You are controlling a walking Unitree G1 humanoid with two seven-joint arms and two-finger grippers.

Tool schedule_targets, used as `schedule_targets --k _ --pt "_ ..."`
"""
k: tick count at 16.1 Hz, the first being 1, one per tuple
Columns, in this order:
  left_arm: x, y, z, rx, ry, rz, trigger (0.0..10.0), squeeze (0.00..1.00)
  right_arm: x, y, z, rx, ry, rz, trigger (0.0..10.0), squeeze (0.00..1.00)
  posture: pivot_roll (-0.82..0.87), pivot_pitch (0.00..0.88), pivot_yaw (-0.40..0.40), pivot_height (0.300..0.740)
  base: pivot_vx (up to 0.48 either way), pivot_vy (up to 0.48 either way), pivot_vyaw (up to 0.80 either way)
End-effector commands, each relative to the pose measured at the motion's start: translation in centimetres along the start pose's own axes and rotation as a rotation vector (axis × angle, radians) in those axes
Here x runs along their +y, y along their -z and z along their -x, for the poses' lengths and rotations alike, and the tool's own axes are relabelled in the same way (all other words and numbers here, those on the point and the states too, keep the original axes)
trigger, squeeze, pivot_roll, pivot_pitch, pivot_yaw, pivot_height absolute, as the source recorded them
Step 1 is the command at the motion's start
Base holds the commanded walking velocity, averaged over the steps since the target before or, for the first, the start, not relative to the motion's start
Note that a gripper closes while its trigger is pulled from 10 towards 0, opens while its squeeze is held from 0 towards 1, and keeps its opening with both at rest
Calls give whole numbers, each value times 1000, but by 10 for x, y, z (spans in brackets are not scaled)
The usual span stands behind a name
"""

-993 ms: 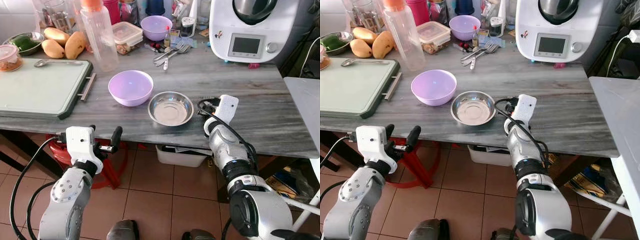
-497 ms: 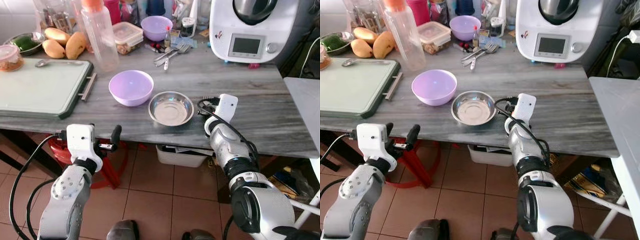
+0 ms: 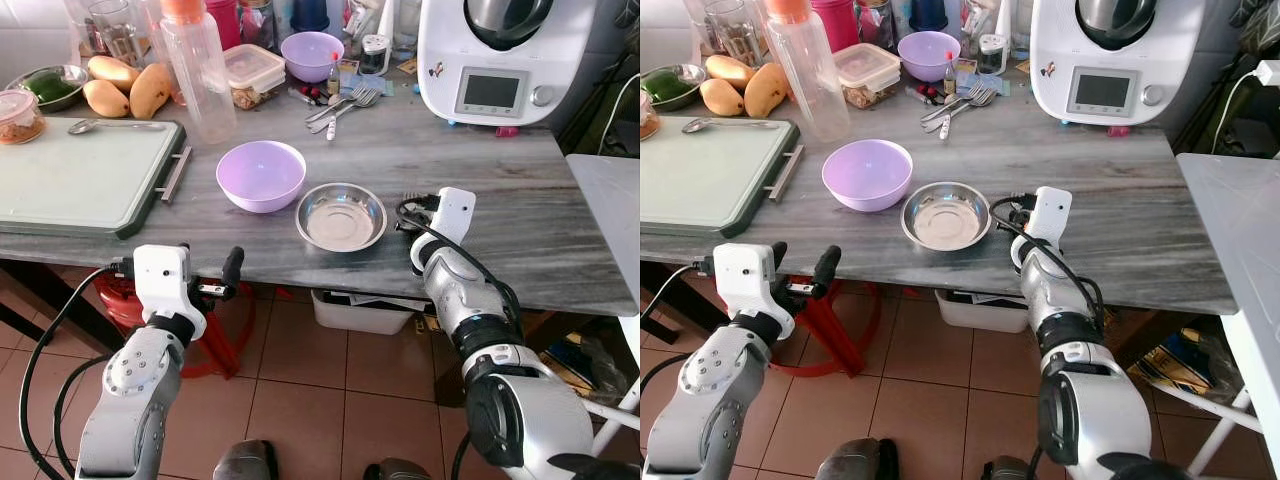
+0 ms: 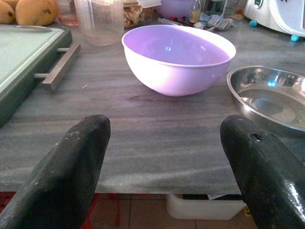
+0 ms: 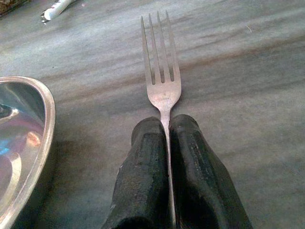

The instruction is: Setting the table

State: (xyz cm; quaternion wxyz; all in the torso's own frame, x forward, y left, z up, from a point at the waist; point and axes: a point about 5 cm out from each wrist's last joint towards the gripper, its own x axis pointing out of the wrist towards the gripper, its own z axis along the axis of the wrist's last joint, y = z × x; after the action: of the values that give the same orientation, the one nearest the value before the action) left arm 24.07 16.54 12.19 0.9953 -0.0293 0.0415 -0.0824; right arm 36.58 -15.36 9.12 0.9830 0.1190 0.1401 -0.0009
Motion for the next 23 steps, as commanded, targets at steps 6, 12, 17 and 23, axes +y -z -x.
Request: schedule_targets --k 6,12,17,23 --pt "0 2 -2 11 -4 -11 10000 0 -2 33 7 138 4 -27 10000 1000 107 72 31 740 0 0 0" --pt "-1 2 -4 6 -3 -6 10000 0 -6 31 7 132 10 -17 10000 1000 104 60 28 740 0 0 0" --pt "-2 3 -7 1 0 -5 10000 0 -7 19 6 57 -7 -25 10000 1000 95 48 26 740 0 0 0" --pt "-2 3 -8 -6 -5 -4 10000 0 -6 11 6 0 -5 -5 10000 1000 97 42 25 740 0 0 0"
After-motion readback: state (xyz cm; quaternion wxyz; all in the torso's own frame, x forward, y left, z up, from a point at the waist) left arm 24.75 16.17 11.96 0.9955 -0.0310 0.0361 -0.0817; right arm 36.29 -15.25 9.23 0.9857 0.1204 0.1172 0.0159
